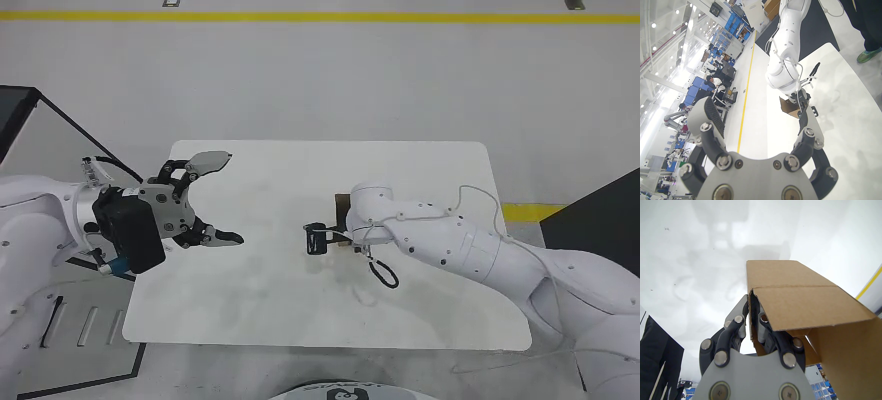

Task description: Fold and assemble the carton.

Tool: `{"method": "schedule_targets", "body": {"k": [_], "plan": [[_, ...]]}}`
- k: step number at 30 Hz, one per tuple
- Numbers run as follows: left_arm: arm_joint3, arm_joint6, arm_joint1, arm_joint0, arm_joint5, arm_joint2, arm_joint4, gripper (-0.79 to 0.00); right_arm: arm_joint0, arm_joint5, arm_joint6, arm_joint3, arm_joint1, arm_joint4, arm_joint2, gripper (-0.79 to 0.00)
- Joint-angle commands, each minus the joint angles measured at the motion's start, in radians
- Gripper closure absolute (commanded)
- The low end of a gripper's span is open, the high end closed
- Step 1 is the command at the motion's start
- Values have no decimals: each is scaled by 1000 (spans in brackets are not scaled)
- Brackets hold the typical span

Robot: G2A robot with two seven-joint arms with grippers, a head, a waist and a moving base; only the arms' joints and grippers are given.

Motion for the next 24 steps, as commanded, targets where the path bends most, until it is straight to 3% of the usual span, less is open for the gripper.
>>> {"method": "schedule_targets", "body": {"k": [1,24], "plan": [[0,0,0,0,0,0,0,-785,-5,-11,-8,18,-12,-3,0,0],[0,0,0,0,0,0,0,-785,-9,-30,-1,159,-111,4,0,0]]}}
